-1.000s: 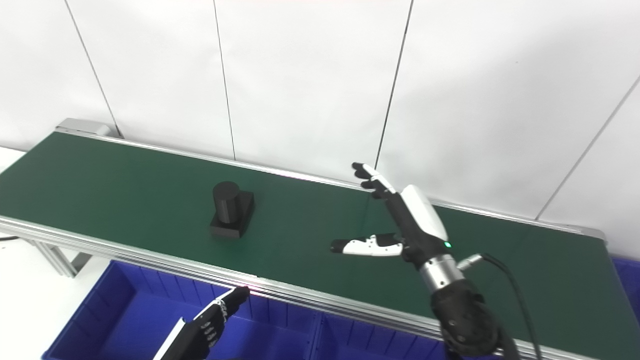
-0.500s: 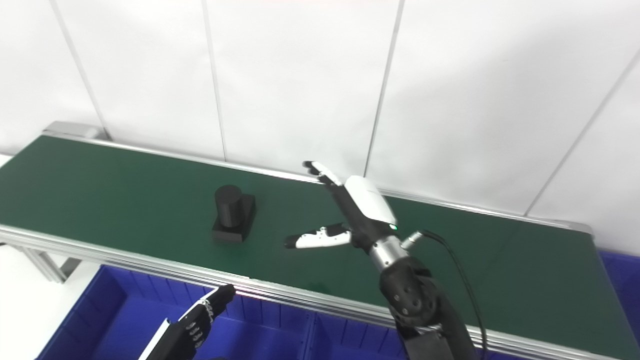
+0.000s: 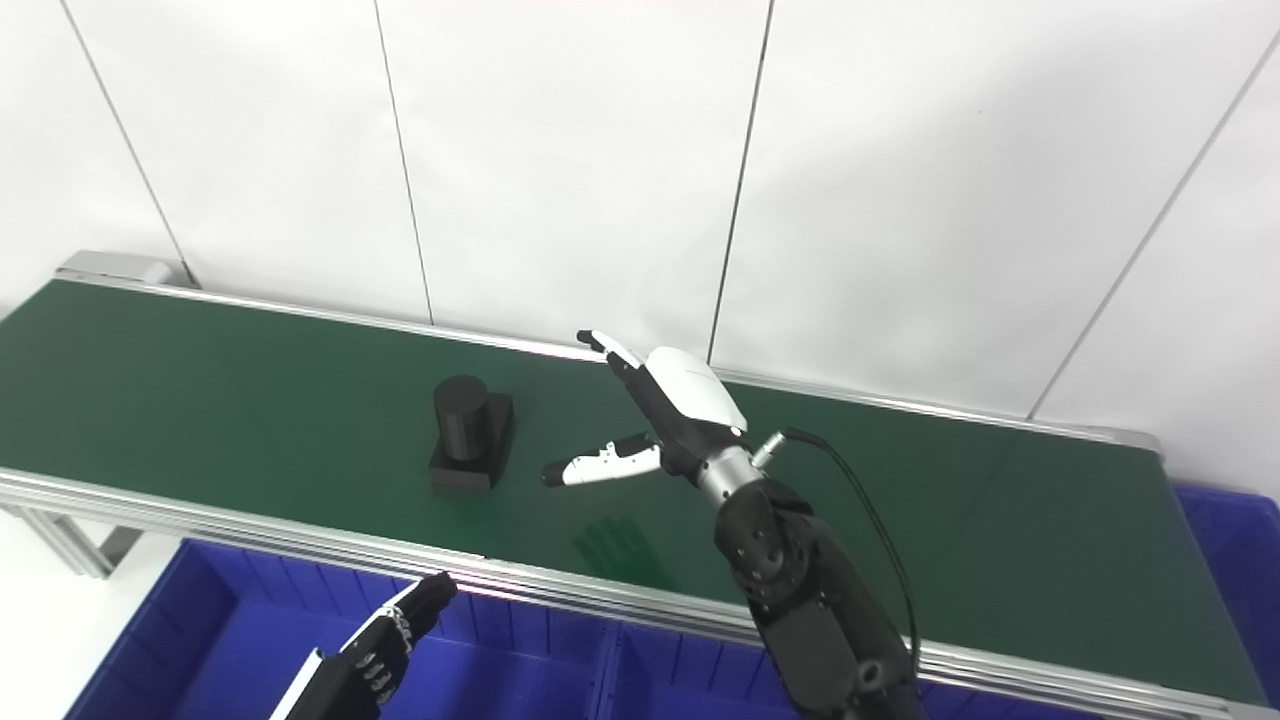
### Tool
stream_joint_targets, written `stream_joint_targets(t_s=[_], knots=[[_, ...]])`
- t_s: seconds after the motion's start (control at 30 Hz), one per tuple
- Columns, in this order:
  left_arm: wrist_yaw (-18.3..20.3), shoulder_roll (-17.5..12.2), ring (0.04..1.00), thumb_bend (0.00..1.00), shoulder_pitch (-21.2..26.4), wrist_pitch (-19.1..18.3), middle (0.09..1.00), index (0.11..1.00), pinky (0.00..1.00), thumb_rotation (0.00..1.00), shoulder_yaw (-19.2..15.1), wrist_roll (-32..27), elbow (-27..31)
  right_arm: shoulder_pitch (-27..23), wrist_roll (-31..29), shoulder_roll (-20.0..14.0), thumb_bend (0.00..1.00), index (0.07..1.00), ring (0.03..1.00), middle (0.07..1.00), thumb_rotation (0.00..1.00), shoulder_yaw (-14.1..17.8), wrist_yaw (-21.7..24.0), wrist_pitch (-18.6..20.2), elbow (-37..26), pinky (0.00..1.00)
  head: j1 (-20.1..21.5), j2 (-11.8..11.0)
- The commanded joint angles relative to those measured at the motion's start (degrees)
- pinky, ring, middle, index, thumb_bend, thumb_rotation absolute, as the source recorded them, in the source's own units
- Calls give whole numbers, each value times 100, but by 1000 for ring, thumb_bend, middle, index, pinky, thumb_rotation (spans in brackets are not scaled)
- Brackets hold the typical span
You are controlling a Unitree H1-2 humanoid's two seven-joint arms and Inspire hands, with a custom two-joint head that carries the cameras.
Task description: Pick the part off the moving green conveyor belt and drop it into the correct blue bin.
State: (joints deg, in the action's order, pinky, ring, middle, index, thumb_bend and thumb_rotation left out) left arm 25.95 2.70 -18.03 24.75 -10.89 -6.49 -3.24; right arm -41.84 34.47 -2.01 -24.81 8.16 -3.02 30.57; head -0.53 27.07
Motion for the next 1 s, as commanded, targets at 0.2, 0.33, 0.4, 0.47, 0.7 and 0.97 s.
stream_joint_targets(t_s=[0.2, 0.33, 0.4, 0.47, 0.7, 0.97], knots=[[99, -11, 964, 809, -19, 217, 915, 885, 1000, 386, -3, -38, 248, -841, 21, 228, 923, 938, 890, 941, 487, -168, -301, -556, 906, 809, -31, 37], [9, 17, 968, 817, -93, 217, 912, 877, 1000, 394, 49, 72, 313, -1074, 20, 361, 934, 930, 891, 936, 494, -228, -464, -660, 1430, 813, -61, 67], [6, 53, 947, 806, -116, 217, 903, 873, 988, 390, 68, 76, 333, -1175, 39, 434, 934, 929, 887, 931, 501, -264, -521, -656, 1650, 808, -79, 75], [28, 79, 941, 790, -129, 217, 900, 871, 989, 378, 90, 60, 339, -1280, 43, 513, 933, 928, 883, 929, 506, -302, -588, -667, 1887, 804, -90, 85], [71, 135, 952, 789, -203, 217, 908, 870, 997, 368, 121, 76, 363, -1540, 20, 726, 946, 923, 882, 930, 483, -370, -873, -895, 2651, 805, -164, 111], [-66, 180, 938, 792, -334, 217, 897, 865, 983, 395, 171, 237, 448, -1882, 146, 972, 1000, 939, 898, 939, 497, -592, -1214, -1065, 3587, 840, -269, 153]])
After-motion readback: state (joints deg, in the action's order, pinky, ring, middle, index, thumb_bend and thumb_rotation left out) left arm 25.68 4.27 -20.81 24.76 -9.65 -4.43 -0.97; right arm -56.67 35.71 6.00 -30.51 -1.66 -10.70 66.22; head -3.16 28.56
